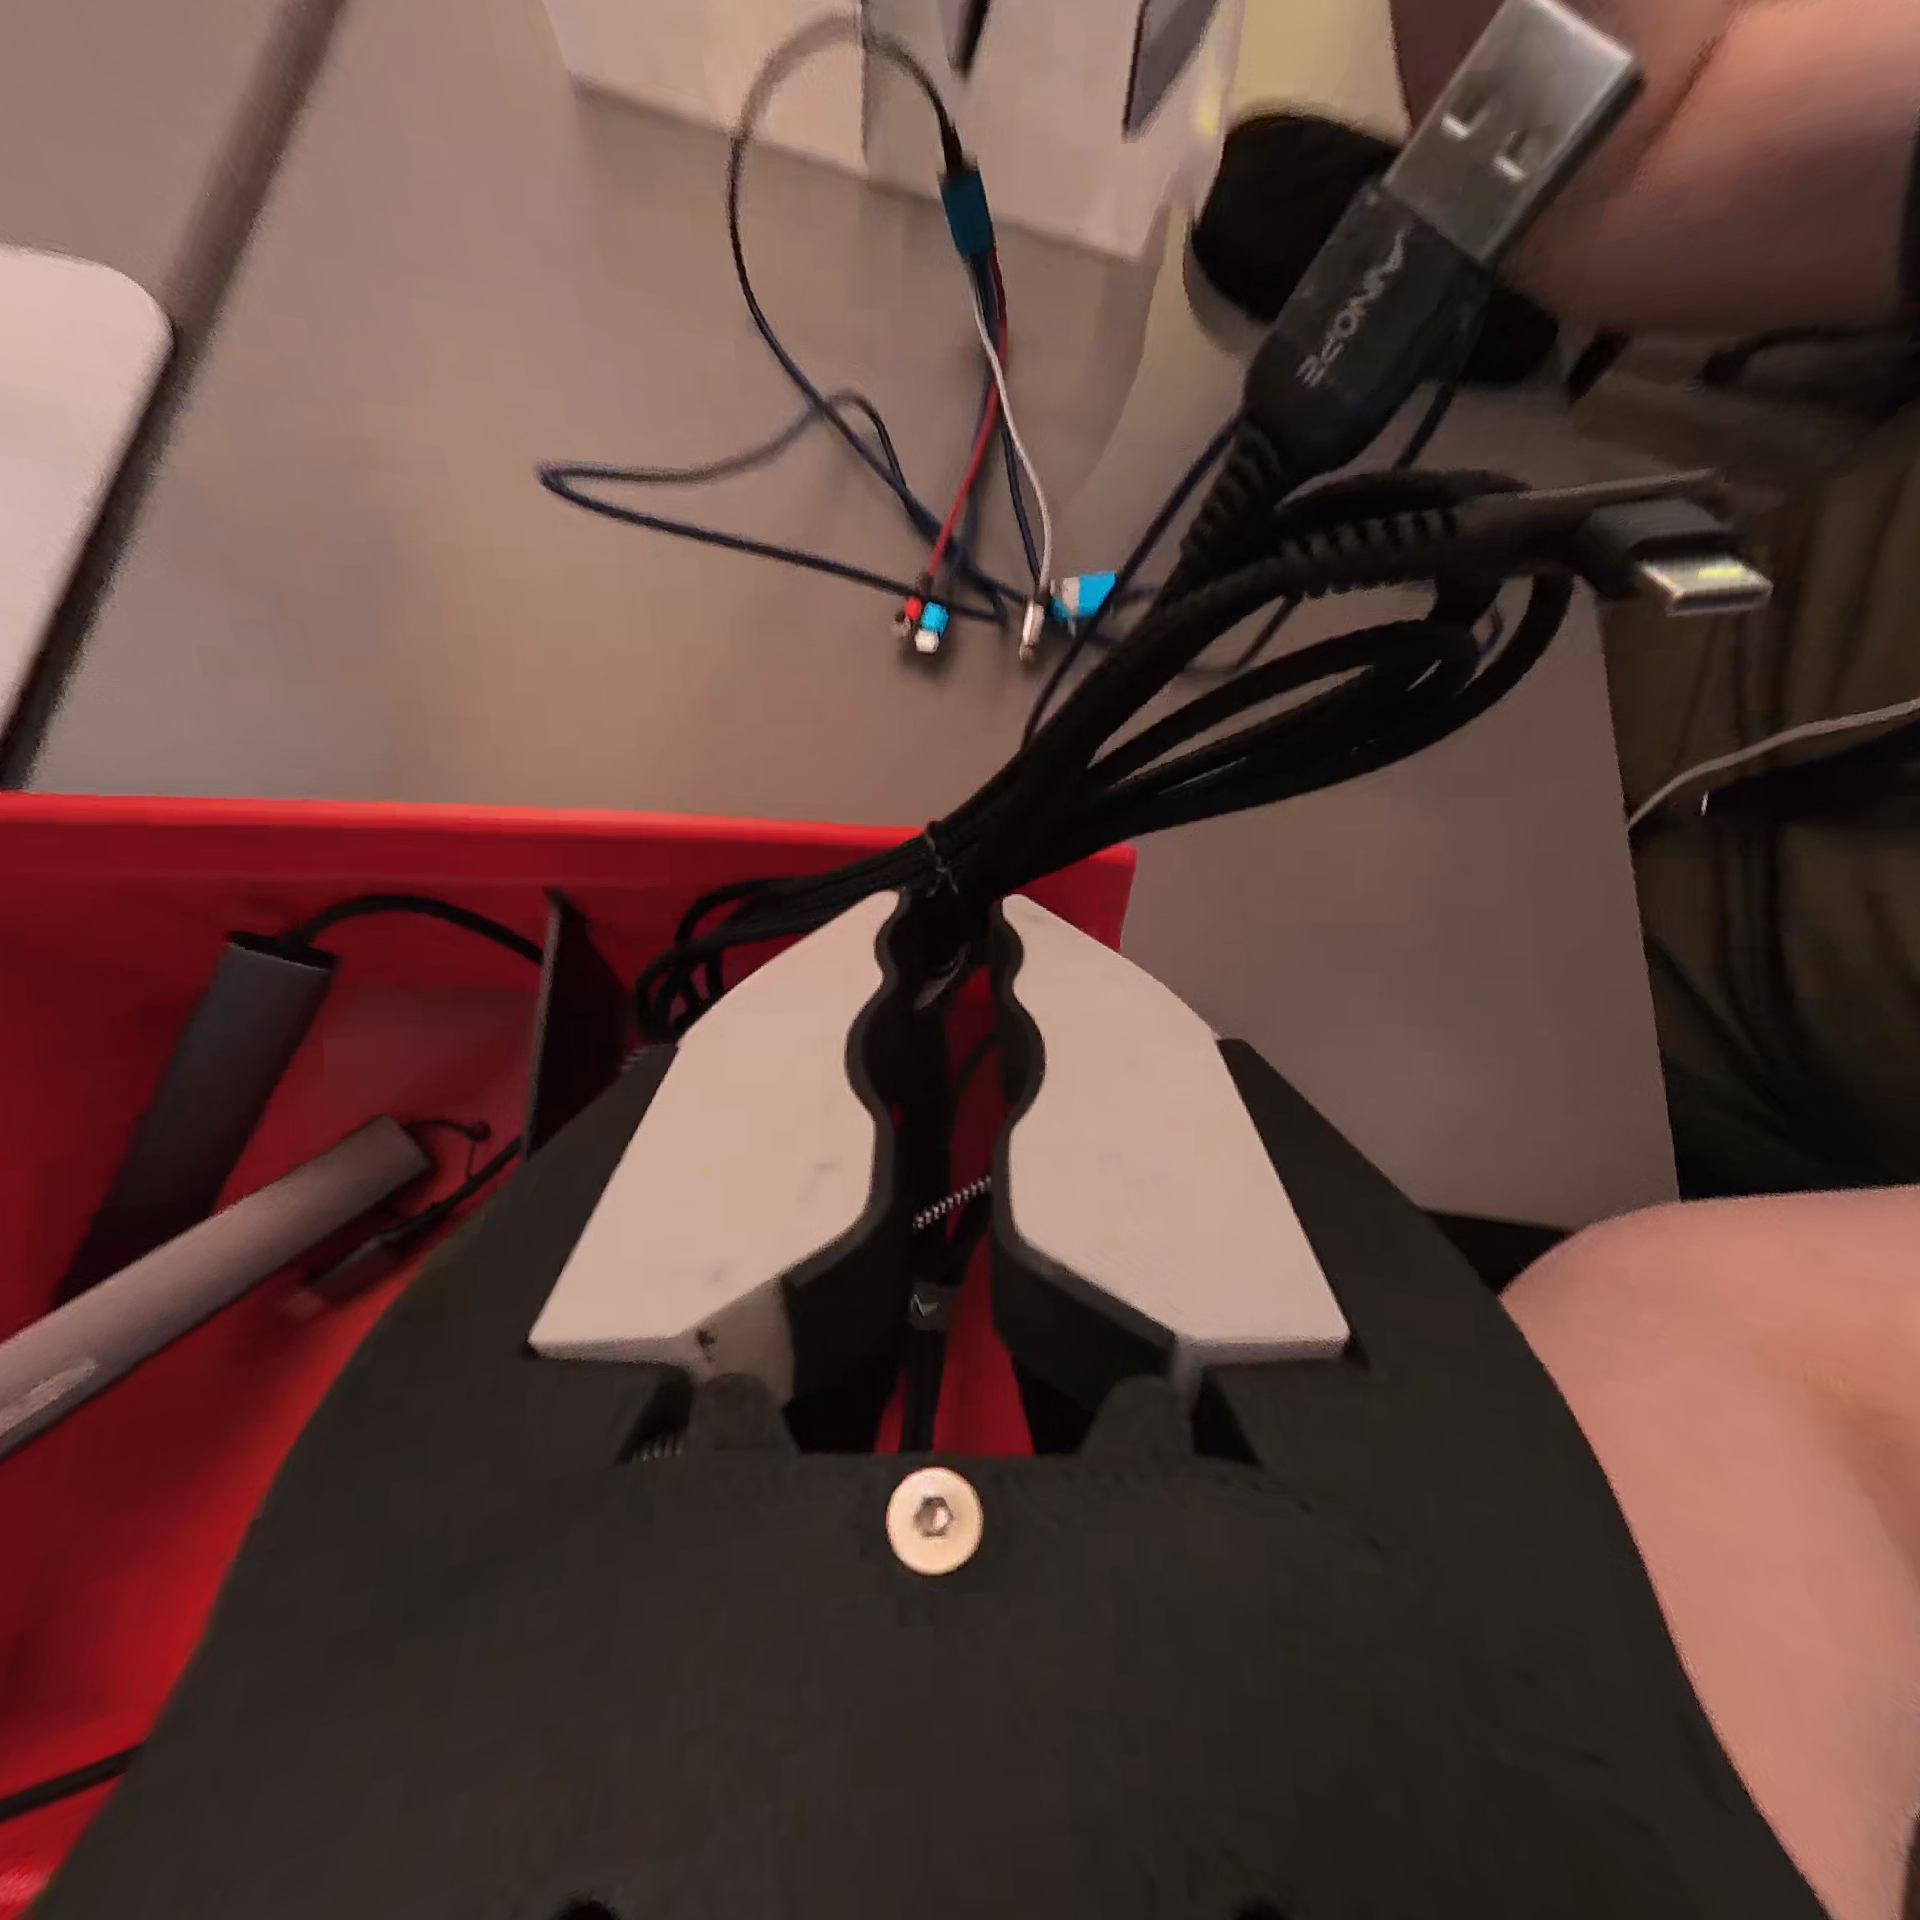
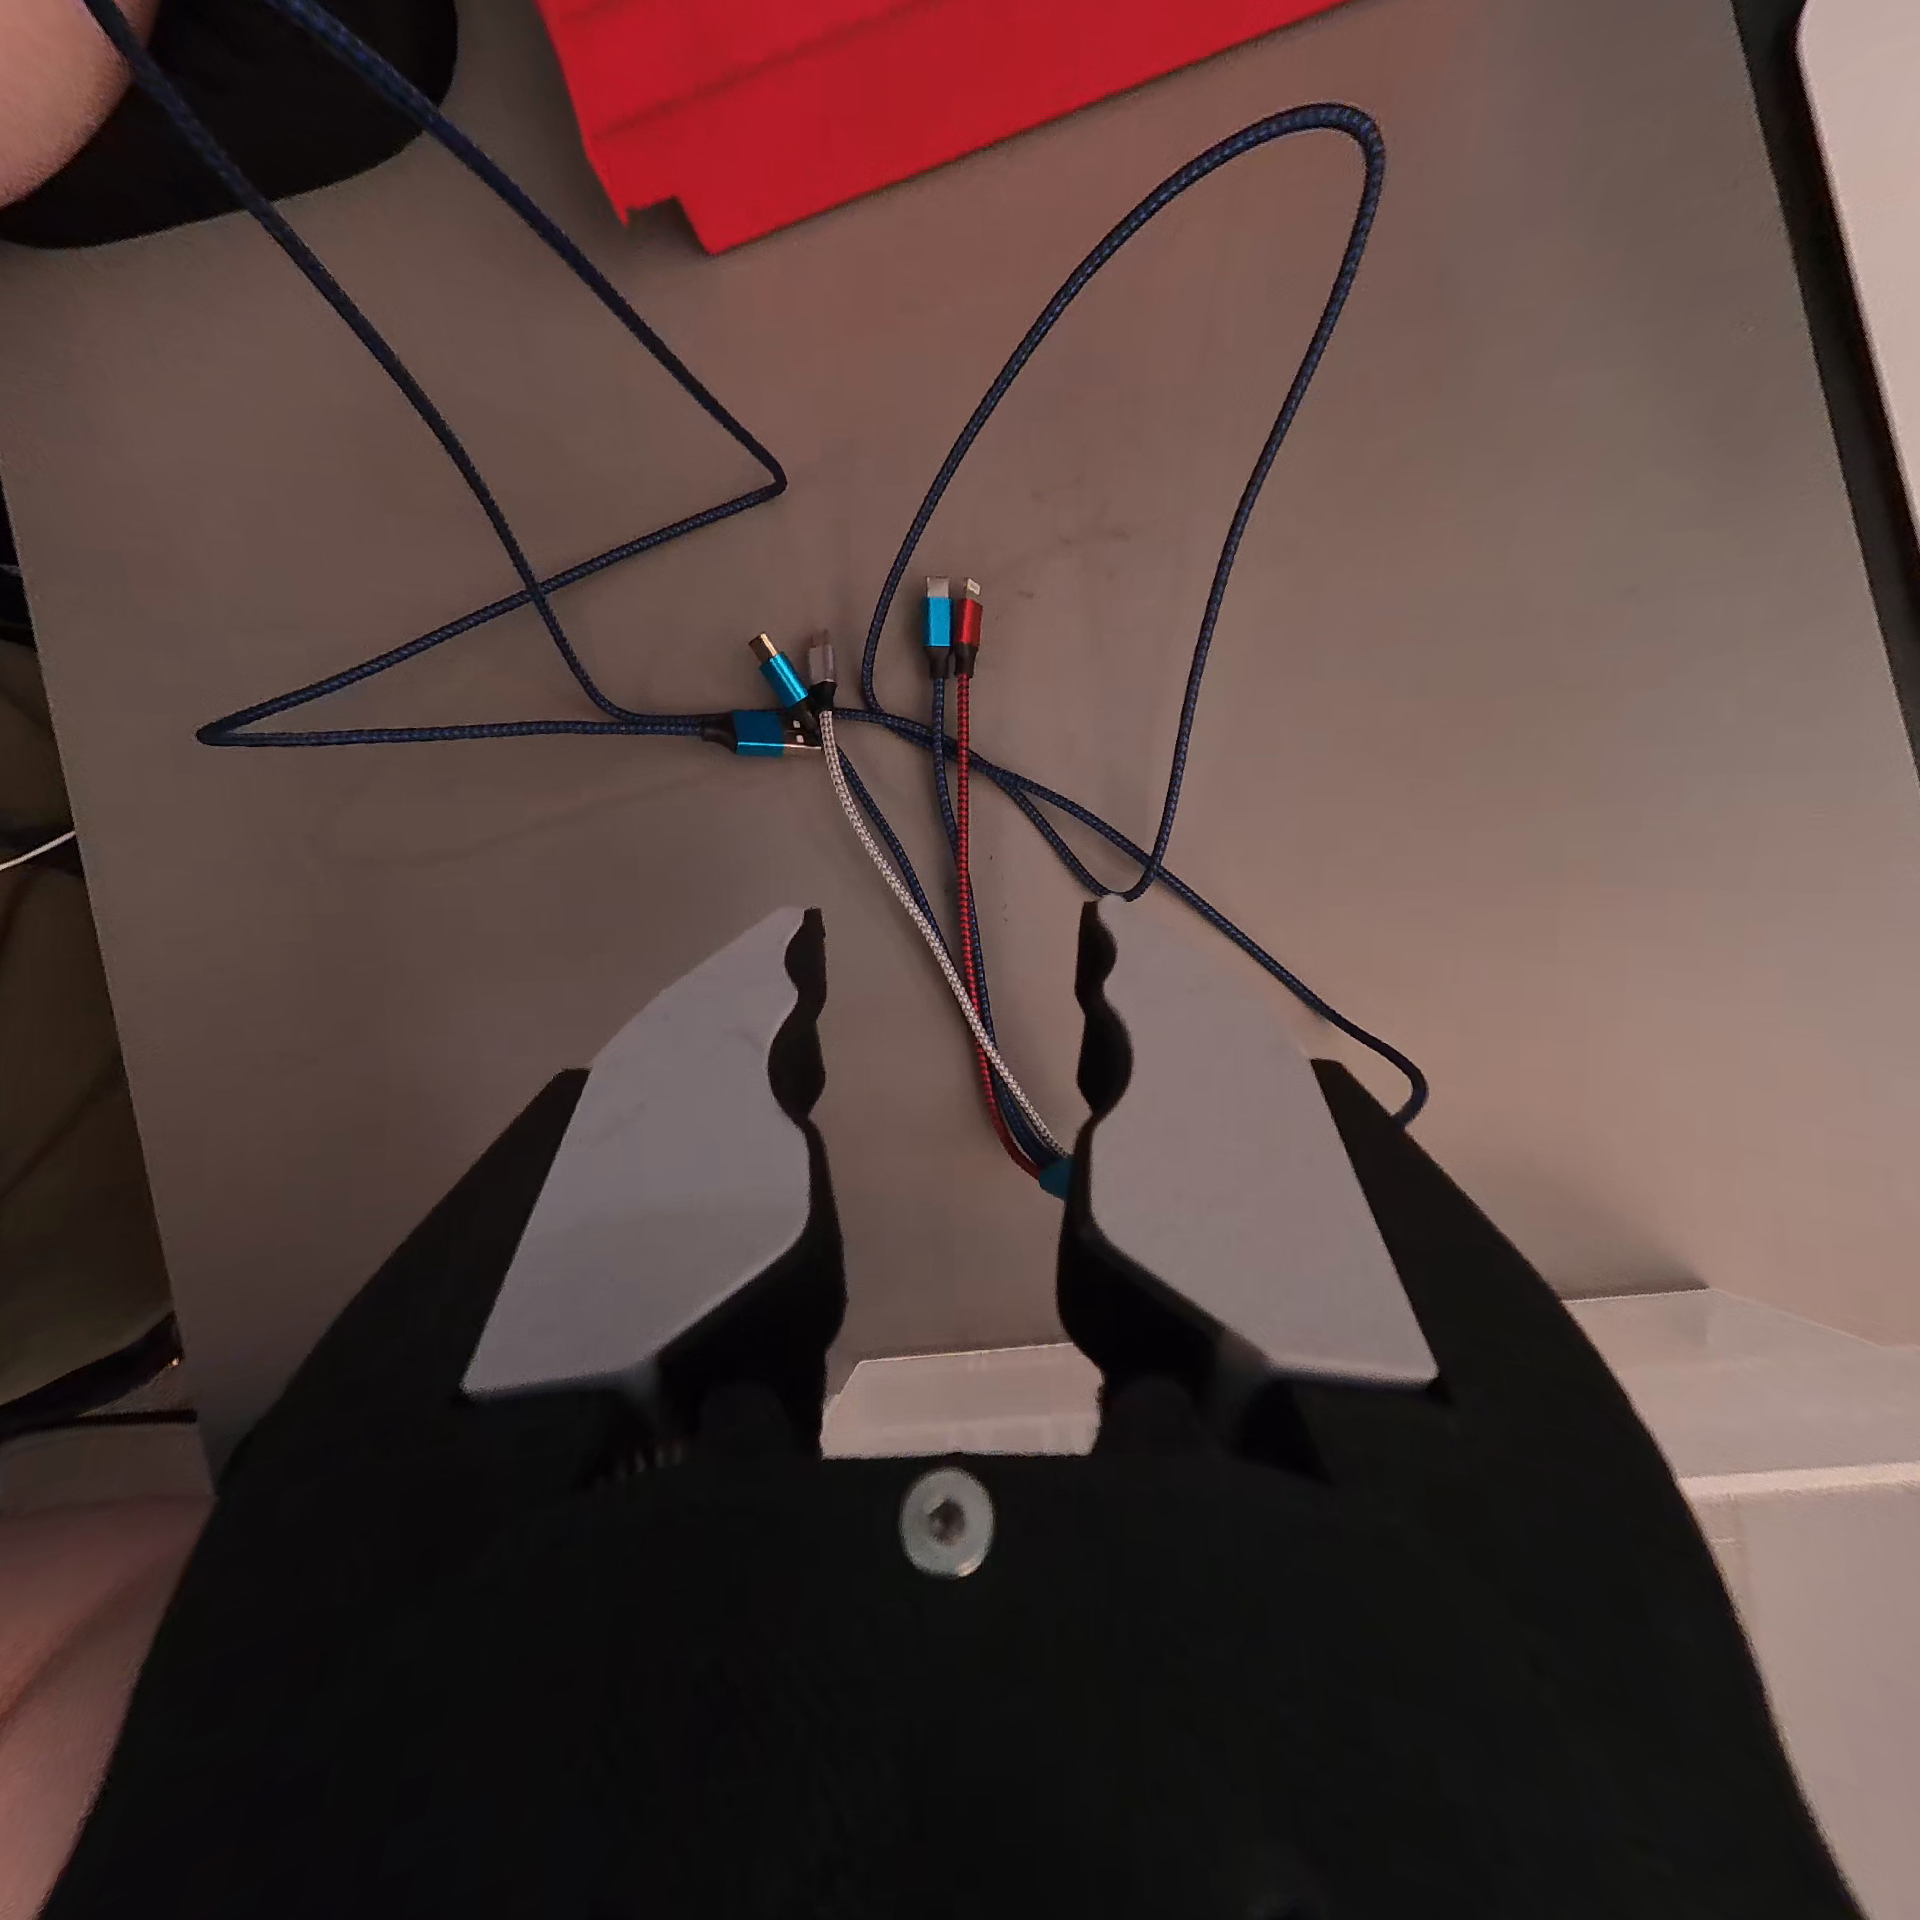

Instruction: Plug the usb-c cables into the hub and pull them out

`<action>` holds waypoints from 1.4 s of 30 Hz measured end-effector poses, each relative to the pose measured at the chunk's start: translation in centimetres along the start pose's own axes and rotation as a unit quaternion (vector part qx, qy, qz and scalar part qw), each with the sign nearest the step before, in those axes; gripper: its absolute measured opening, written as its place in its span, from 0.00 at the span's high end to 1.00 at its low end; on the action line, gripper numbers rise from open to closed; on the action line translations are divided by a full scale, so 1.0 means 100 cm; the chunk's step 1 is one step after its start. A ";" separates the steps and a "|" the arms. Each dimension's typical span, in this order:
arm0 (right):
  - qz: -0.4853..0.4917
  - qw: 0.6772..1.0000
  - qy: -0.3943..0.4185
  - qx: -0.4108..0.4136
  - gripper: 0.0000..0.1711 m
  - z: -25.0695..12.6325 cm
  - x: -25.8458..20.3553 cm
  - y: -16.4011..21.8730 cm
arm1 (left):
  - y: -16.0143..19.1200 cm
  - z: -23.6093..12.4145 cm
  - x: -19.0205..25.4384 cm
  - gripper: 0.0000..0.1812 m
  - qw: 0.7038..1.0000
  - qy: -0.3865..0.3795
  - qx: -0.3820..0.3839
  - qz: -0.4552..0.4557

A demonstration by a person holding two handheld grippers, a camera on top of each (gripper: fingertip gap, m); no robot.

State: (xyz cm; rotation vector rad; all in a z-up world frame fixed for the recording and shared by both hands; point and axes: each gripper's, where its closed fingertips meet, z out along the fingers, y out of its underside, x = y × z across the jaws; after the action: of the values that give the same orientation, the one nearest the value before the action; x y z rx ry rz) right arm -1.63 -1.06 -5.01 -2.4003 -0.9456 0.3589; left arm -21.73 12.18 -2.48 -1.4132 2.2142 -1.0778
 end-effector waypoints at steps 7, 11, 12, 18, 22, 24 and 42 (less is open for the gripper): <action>-0.019 0.999 0.022 0.045 0.73 -0.001 0.003 -0.023 | -0.069 -0.050 0.015 0.94 0.983 -0.060 0.163 0.054; -0.092 0.974 0.061 0.198 0.72 -0.018 -0.011 -0.090 | -0.105 -0.049 0.047 0.94 0.974 -0.029 0.199 0.103; -0.113 0.960 0.069 0.247 0.71 -0.027 -0.019 -0.109 | -0.113 -0.045 0.054 0.95 0.973 -0.023 0.200 0.115; -0.191 0.902 0.061 0.381 0.70 -0.048 -0.072 -0.154 | -0.135 -0.005 0.092 0.94 0.971 0.042 0.164 0.167; -0.211 0.909 0.026 0.359 0.65 -0.030 -0.090 -0.155 | -0.141 0.023 0.105 0.95 0.971 0.065 0.134 0.186; -0.224 0.916 0.028 0.333 0.68 -0.018 -0.090 -0.151 | -0.147 0.033 0.114 0.95 0.967 0.092 0.138 0.193; 0.089 0.987 0.129 -0.041 0.92 0.007 0.038 -0.003 | -0.039 -0.089 -0.060 0.79 0.927 -0.359 0.082 -0.070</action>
State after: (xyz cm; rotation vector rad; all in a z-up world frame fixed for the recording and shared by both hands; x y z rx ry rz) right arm 0.62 2.04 -5.59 -2.5369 -0.6446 0.0695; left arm -21.72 20.32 5.54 -1.5787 1.4846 -0.6105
